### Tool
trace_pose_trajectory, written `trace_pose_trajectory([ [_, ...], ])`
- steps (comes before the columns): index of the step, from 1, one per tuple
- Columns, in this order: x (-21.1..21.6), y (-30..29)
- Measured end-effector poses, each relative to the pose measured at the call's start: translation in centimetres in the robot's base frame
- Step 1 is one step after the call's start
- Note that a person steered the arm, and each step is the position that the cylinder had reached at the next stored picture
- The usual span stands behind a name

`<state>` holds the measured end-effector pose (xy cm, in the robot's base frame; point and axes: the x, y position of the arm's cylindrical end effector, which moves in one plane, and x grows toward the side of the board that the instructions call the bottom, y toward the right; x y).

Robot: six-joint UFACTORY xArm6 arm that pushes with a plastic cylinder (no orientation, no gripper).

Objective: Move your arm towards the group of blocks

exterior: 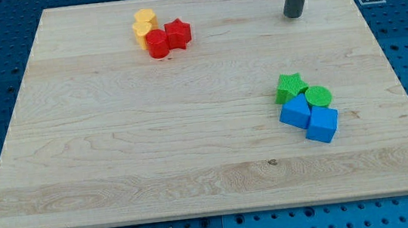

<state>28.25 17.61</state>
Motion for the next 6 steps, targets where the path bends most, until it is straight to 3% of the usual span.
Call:
trace_pose_trajectory([
  [1,0.2,-0.3],
  [4,0.5,-8.7],
  [6,1.1,-17.2],
])
